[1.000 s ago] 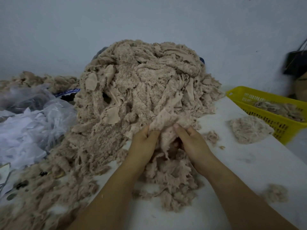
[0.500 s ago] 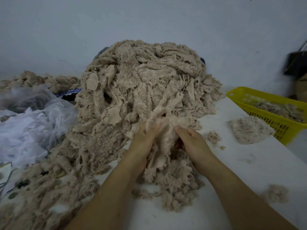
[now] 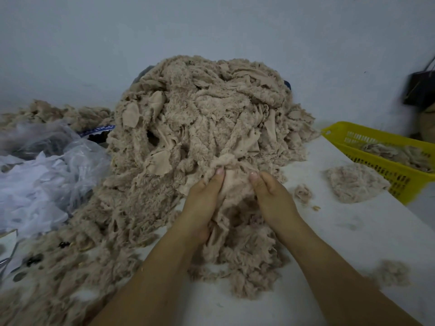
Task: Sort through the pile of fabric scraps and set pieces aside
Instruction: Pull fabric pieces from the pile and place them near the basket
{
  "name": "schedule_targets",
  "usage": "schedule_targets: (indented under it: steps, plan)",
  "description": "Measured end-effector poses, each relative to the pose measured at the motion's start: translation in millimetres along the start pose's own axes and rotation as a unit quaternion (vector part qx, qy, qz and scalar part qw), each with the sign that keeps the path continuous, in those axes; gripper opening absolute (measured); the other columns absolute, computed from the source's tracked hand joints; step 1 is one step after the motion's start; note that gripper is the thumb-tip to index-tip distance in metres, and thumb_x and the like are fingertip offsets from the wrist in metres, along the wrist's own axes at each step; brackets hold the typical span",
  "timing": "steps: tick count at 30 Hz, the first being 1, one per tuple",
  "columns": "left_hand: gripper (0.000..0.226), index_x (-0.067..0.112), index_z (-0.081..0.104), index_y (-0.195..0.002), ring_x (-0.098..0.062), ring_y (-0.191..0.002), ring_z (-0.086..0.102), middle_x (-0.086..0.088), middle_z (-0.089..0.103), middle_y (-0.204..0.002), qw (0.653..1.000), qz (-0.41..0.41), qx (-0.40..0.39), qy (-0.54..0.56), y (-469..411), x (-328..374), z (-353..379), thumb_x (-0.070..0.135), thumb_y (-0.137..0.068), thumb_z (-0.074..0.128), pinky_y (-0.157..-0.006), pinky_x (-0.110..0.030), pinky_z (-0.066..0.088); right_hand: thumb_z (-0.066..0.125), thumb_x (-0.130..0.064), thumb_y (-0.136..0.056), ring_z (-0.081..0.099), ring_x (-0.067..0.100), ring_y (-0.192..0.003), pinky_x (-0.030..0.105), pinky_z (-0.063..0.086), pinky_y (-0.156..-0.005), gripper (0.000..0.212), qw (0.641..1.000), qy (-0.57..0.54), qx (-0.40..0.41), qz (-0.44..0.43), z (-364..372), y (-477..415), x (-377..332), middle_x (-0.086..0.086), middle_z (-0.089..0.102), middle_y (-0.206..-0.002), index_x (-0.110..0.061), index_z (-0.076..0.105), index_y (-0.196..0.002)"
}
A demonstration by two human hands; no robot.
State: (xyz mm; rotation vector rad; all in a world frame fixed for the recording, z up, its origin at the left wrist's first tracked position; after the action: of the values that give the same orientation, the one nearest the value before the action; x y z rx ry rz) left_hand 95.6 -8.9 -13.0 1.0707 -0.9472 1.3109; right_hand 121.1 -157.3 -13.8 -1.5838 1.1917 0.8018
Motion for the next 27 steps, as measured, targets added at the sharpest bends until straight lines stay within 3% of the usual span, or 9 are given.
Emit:
schedule_targets:
  steps: [4,8,10,12,15,18,21,24,27]
  plan:
    - [0.034,0.014,0.076,-0.094,-0.008,-0.053,0.067,-0.002,0.074,-0.07,0.999,-0.005,-0.05,0.018,3.3,-0.9,10.0,0.04,-0.098,0.056,-0.047,-0.017,0.05,0.042,-0.037,-0.105,0.04,0.0,-0.055,0.014,0.032,-0.05,0.038,0.998,0.028,0.05,-0.008,1.1,-3.3,5.2,-0.006,0.041,-0.064,-0.019,0.04,-0.071]
    - [0.037,0.014,0.082,-0.085,-0.021,-0.071,0.075,-0.014,0.077,-0.085,0.997,-0.007,-0.043,0.07,5.2,4.3,-0.2,0.046,-0.085,0.063,-0.056,-0.026,0.058,0.035,-0.035,-0.107,0.051,0.018,-0.079,0.028,0.038,-0.067,0.034,0.987,0.027,0.131,0.083,-33.1,-12.7,26.4,0.0,0.056,-0.086,-0.013,0.059,-0.098]
    - [0.035,0.018,0.083,-0.083,-0.025,-0.079,0.076,-0.016,0.077,-0.092,0.997,-0.005,-0.02,0.08,3.9,7.8,-8.2,0.048,-0.082,0.065,-0.06,-0.03,0.059,0.033,-0.035,-0.107,0.05,0.026,-0.08,0.035,0.036,-0.064,0.036,0.98,0.003,0.17,0.103,-51.7,-11.7,31.6,0.004,0.054,-0.081,-0.011,0.057,-0.096]
    - [0.035,0.017,0.082,-0.085,-0.028,-0.086,0.076,-0.016,0.077,-0.096,0.997,-0.027,0.001,0.068,2.9,3.5,-8.1,0.047,-0.088,0.064,-0.068,-0.035,0.061,0.039,-0.034,-0.103,0.047,0.022,-0.07,0.035,0.032,-0.059,0.027,0.988,-0.002,0.131,0.08,-42.4,-8.8,26.2,0.0,0.049,-0.07,-0.023,0.051,-0.082]
    - [0.043,0.014,0.08,-0.1,-0.032,-0.1,0.073,-0.017,0.075,-0.108,0.996,-0.073,0.0,0.048,4.2,-8.7,0.2,0.051,-0.095,0.058,-0.091,-0.044,0.056,0.05,-0.038,-0.097,0.056,0.006,-0.065,0.033,0.047,-0.065,0.022,0.997,-0.044,0.022,0.052,-5.5,-1.9,11.0,-0.013,0.061,-0.076,-0.039,0.053,-0.076]
    - [0.042,0.022,0.08,-0.098,-0.028,-0.096,0.074,-0.014,0.076,-0.105,0.995,-0.091,-0.014,0.033,5.6,-14.0,1.0,0.054,-0.096,0.053,-0.08,-0.036,0.059,0.049,-0.045,-0.098,0.062,-0.007,-0.091,0.029,0.051,-0.084,0.012,0.994,-0.091,-0.032,0.045,4.9,-2.1,8.6,-0.03,0.063,-0.1,-0.049,0.061,-0.098]
    - [0.043,0.018,0.08,-0.096,-0.03,-0.094,0.074,-0.017,0.076,-0.103,0.994,-0.104,-0.008,0.028,4.2,-15.5,-1.3,0.051,-0.096,0.052,-0.077,-0.037,0.061,0.051,-0.064,-0.083,0.058,-0.005,-0.112,0.024,0.046,-0.093,0.022,0.989,-0.122,-0.078,0.034,9.3,1.0,6.9,-0.028,0.061,-0.12,-0.062,0.059,-0.103]
    - [0.043,0.015,0.079,-0.101,-0.029,-0.092,0.074,-0.017,0.076,-0.102,0.995,-0.099,-0.025,-0.006,2.4,-17.9,2.2,0.048,-0.097,0.051,-0.078,-0.037,0.059,0.055,-0.053,-0.092,0.057,-0.017,-0.098,0.011,0.046,-0.082,0.012,0.99,-0.095,-0.102,0.032,13.5,2.3,3.9,-0.034,0.062,-0.108,-0.064,0.06,-0.096]
    - [0.041,0.018,0.08,-0.089,-0.023,-0.079,0.074,-0.012,0.076,-0.092,0.996,-0.089,-0.028,-0.012,1.3,-19.7,0.2,0.048,-0.096,0.053,-0.068,-0.032,0.057,0.051,-0.044,-0.099,0.051,-0.003,-0.054,0.017,0.041,-0.056,0.03,0.993,-0.049,-0.104,0.027,15.0,1.8,2.6,-0.019,0.056,-0.06,-0.041,0.057,-0.07]
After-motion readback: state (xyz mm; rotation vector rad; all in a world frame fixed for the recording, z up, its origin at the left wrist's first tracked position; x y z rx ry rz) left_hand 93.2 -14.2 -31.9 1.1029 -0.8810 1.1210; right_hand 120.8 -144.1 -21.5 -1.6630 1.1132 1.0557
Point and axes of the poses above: each hand's wrist, its own y-axis away from the middle knuckle, its own z-axis out of the palm, x = y × z, the point moved 6 cm from there along -y, towards the middle knuckle
